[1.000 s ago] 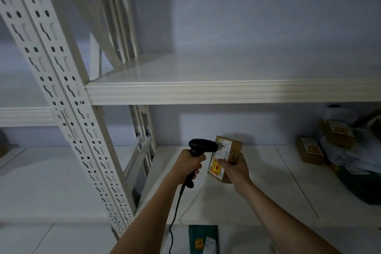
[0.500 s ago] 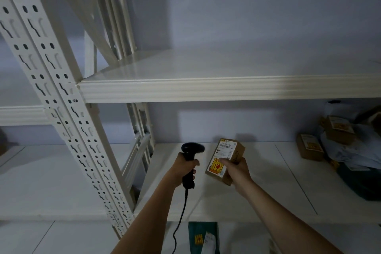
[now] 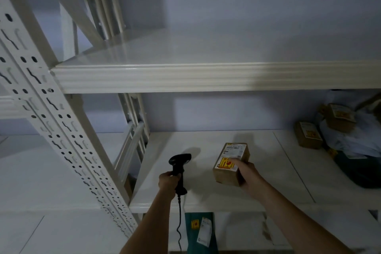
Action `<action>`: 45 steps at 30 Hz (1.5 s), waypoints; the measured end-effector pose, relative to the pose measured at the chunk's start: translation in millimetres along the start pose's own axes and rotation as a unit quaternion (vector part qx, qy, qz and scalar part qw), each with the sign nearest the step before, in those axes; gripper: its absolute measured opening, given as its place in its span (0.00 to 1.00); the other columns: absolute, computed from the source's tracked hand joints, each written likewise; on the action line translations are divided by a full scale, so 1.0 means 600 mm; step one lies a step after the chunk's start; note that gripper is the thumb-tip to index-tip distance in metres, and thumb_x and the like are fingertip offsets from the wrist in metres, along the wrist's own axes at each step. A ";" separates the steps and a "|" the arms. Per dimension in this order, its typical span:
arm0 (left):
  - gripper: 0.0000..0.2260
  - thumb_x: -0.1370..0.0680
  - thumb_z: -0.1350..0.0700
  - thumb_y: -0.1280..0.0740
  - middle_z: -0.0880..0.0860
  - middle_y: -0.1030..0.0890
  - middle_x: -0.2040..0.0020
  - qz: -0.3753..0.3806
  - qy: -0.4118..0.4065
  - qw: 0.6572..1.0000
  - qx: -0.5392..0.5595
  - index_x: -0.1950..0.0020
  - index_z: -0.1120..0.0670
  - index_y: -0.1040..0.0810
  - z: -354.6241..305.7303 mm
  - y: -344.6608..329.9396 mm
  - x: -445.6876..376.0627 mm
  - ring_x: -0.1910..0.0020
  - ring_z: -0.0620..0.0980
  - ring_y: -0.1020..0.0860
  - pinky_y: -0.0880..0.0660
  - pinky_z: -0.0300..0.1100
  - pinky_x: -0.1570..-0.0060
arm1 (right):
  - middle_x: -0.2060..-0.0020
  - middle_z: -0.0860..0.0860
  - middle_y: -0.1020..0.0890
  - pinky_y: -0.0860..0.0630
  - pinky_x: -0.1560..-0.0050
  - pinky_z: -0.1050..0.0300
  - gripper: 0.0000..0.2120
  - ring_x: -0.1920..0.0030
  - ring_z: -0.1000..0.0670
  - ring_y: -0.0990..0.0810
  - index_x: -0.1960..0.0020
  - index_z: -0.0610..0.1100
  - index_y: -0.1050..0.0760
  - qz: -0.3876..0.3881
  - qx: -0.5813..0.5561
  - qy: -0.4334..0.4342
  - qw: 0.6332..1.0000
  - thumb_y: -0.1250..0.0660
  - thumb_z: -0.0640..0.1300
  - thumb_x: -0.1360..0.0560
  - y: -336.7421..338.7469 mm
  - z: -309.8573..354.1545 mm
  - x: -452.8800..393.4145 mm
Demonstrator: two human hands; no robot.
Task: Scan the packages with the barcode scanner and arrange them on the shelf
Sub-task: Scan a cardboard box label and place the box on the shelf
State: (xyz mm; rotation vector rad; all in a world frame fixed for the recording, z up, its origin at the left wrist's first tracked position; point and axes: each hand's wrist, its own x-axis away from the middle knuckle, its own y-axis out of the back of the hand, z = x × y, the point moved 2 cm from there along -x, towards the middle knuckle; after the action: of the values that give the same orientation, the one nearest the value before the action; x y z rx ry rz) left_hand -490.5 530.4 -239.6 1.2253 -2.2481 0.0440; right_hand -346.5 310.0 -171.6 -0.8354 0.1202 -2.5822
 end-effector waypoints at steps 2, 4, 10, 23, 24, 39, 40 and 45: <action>0.15 0.24 0.61 0.29 0.65 0.19 0.45 -0.003 -0.003 0.999 -0.032 0.38 0.64 0.21 0.005 0.000 -0.009 0.47 0.63 0.20 0.22 0.51 0.45 | 0.41 0.41 0.17 0.18 0.56 0.50 0.23 0.45 0.41 0.16 0.28 0.41 0.28 0.016 0.003 -0.010 1.000 0.30 0.40 0.22 -0.006 -0.005 -0.004; 0.15 0.24 0.59 0.29 0.63 0.18 0.46 -0.008 -0.001 0.998 -0.069 0.38 0.62 0.20 0.011 0.001 -0.016 0.48 0.61 0.20 0.21 0.48 0.47 | 0.44 0.42 0.15 0.18 0.59 0.52 0.22 0.48 0.42 0.15 0.30 0.41 0.26 0.020 0.011 -0.020 1.000 0.30 0.39 0.23 -0.012 -0.011 -0.010; 0.11 0.24 0.56 0.29 0.60 0.17 0.50 -0.012 -0.012 0.987 -0.158 0.45 0.61 0.18 0.016 0.012 -0.021 0.56 0.55 0.21 0.24 0.42 0.57 | 0.40 0.42 0.19 0.17 0.51 0.39 0.36 0.46 0.39 0.16 0.27 0.49 0.38 0.000 0.025 -0.007 1.000 0.24 0.38 0.28 -0.021 -0.018 -0.017; 0.16 0.18 0.50 0.39 0.59 0.20 0.40 0.154 -0.187 0.964 -0.110 0.32 0.52 0.25 -0.144 0.051 0.128 0.46 0.55 0.21 0.25 0.50 0.41 | 0.44 0.46 0.17 0.17 0.58 0.47 0.16 0.47 0.43 0.16 0.35 0.56 0.28 0.009 0.046 0.101 0.994 0.31 0.49 0.22 -0.123 0.031 0.096; 0.16 0.17 0.47 0.41 0.57 0.20 0.40 0.184 -0.210 0.957 -0.080 0.32 0.49 0.25 -0.162 0.051 0.159 0.45 0.53 0.21 0.23 0.47 0.42 | 0.44 0.45 0.17 0.17 0.56 0.46 0.16 0.46 0.43 0.16 0.34 0.54 0.27 0.017 0.049 0.106 0.993 0.33 0.50 0.21 -0.133 0.037 0.110; 0.23 0.26 0.44 0.28 0.41 0.19 0.41 0.172 -0.449 0.871 -0.099 0.32 0.43 0.27 -0.278 0.175 0.451 0.46 0.38 0.20 0.22 0.33 0.49 | 0.46 0.72 0.19 0.29 0.43 0.69 0.15 0.45 0.72 0.23 0.39 0.70 0.31 0.201 0.307 0.308 0.878 0.34 0.64 0.24 -0.152 0.173 0.420; 0.23 0.26 0.43 0.29 0.41 0.19 0.41 0.145 -0.466 0.865 -0.120 0.32 0.43 0.26 -0.285 0.185 0.467 0.44 0.38 0.20 0.22 0.37 0.45 | 0.43 0.71 0.20 0.28 0.40 0.68 0.19 0.42 0.70 0.23 0.35 0.68 0.31 0.215 0.326 0.322 0.862 0.32 0.63 0.25 -0.147 0.180 0.438; 0.21 0.25 0.40 0.31 0.40 0.18 0.43 0.142 -0.497 0.838 -0.174 0.33 0.43 0.24 -0.300 0.226 0.561 0.45 0.37 0.20 0.21 0.43 0.42 | 0.40 0.65 0.18 0.27 0.32 0.58 0.23 0.39 0.64 0.21 0.33 0.59 0.24 0.233 0.353 0.382 0.822 0.28 0.61 0.27 -0.116 0.207 0.530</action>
State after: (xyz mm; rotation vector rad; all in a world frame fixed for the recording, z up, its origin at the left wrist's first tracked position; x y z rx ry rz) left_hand -652.1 404.7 110.1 0.7501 -3.0764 -1.0728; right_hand -532.3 246.1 116.2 0.4694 -0.3474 -2.0610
